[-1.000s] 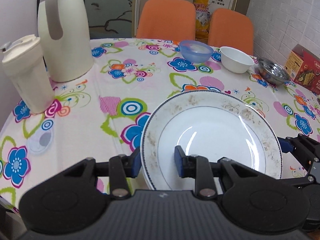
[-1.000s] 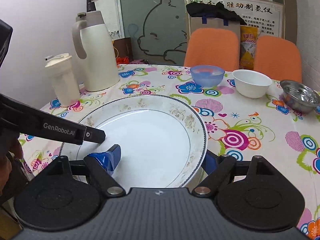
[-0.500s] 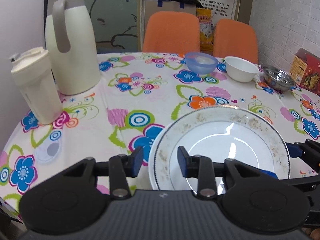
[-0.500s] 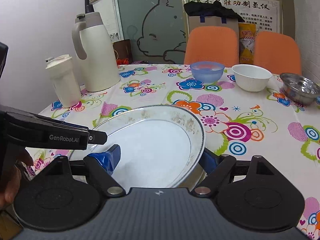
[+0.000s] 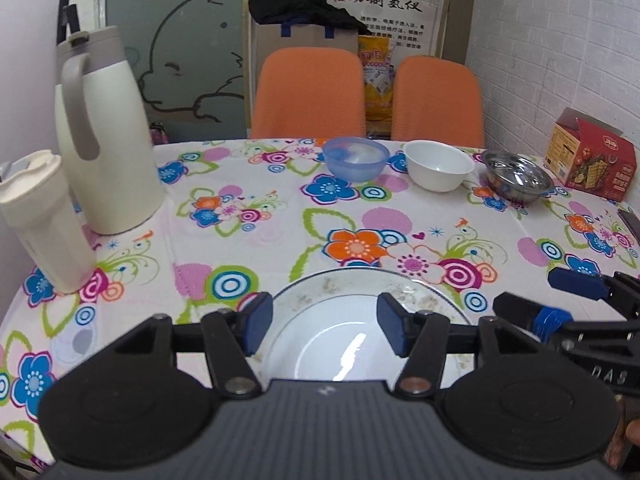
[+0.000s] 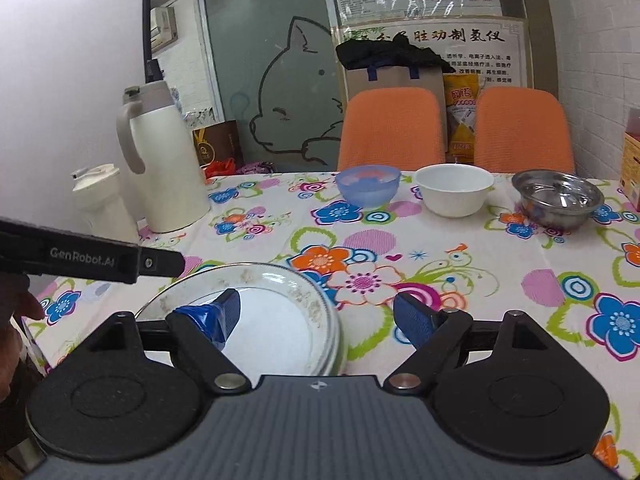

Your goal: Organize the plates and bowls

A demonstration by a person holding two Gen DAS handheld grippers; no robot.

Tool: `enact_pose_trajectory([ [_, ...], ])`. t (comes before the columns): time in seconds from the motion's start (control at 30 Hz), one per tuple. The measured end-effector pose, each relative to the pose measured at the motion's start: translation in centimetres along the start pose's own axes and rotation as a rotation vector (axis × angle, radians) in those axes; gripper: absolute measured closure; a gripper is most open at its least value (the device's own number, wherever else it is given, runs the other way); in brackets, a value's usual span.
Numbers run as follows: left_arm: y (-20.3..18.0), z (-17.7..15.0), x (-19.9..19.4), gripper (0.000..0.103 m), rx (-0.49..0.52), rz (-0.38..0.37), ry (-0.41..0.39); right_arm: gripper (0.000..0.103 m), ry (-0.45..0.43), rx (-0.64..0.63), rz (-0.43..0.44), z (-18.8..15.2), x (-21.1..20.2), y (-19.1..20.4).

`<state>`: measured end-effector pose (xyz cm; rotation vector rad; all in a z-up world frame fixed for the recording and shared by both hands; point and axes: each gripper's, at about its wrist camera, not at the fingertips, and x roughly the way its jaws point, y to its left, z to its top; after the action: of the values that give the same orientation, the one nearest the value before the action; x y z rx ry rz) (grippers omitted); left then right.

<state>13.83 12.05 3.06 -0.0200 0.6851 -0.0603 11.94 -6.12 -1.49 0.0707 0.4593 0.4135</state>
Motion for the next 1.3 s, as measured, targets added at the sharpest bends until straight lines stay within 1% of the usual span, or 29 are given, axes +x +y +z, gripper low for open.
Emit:
enact_pose_trajectory([
  [0.13, -2.6, 1.4, 1.8, 0.04, 0.02, -0.081, 0.041, 0.032, 0.007, 0.039, -0.093, 0.6, -0.8, -5.2],
  [0.2, -4.2, 2.6, 3.1, 0.04, 0.023, -0.142, 0.07, 0.032, 0.01, 0.06, -0.147, 1.0, -1.2, -7.9],
  [0.3, -7.1, 5.0, 5.3, 0.04, 0.041, -0.22, 0.095, 0.032, 0.009, 0.087, -0.224, 1.7, -1.7, -12.3],
  [0.37, -9.2, 7.0, 6.9, 0.04, 0.067, -0.249, 0.094, 0.032, 0.007, 0.109, -0.266, 2.2, -1.8, -15.1],
  [0.47, -12.3, 10.5, 9.5, 0.039, 0.101, -0.273, 0.082, 0.032, 0.002, 0.141, -0.296, 2.9, -1.6, -18.6],
  [0.67, -17.9, 17.4, 15.7, 0.037, 0.165, -0.321, 0.066, 0.032, -0.001, 0.18, -0.309, 5.2, 0.6, -24.3],
  [0.77, -19.9, 19.5, 19.3, 0.037, 0.173, -0.31, 0.087, 0.032, 0.006, 0.195, -0.293, 6.5, 2.3, -26.5],
  [0.87, -21.7, 20.7, 22.6, 0.037, 0.207, -0.3, 0.118, 0.032, 0.023, 0.205, -0.283, 7.3, 4.1, -28.2],
  [0.93, -22.8, 21.2, 24.6, 0.037, 0.229, -0.274, 0.131, 0.032, 0.031, 0.209, -0.265, 7.7, 5.3, -29.0],
  [1.07, -23.9, 21.6, 28.5, 0.037, 0.247, -0.235, 0.187, 0.032, 0.058, 0.224, -0.248, 8.3, 7.8, -30.5],
  [1.17, -24.7, 21.6, 30.4, 0.037, 0.276, -0.208, 0.195, 0.032, 0.084, 0.209, -0.242, 8.8, 9.6, -31.2],
  [1.3, -25.9, 21.1, 32.5, 0.037, 0.326, -0.156, 0.214, 0.032, 0.135, 0.159, -0.266, 9.1, 12.3, -31.8],
])
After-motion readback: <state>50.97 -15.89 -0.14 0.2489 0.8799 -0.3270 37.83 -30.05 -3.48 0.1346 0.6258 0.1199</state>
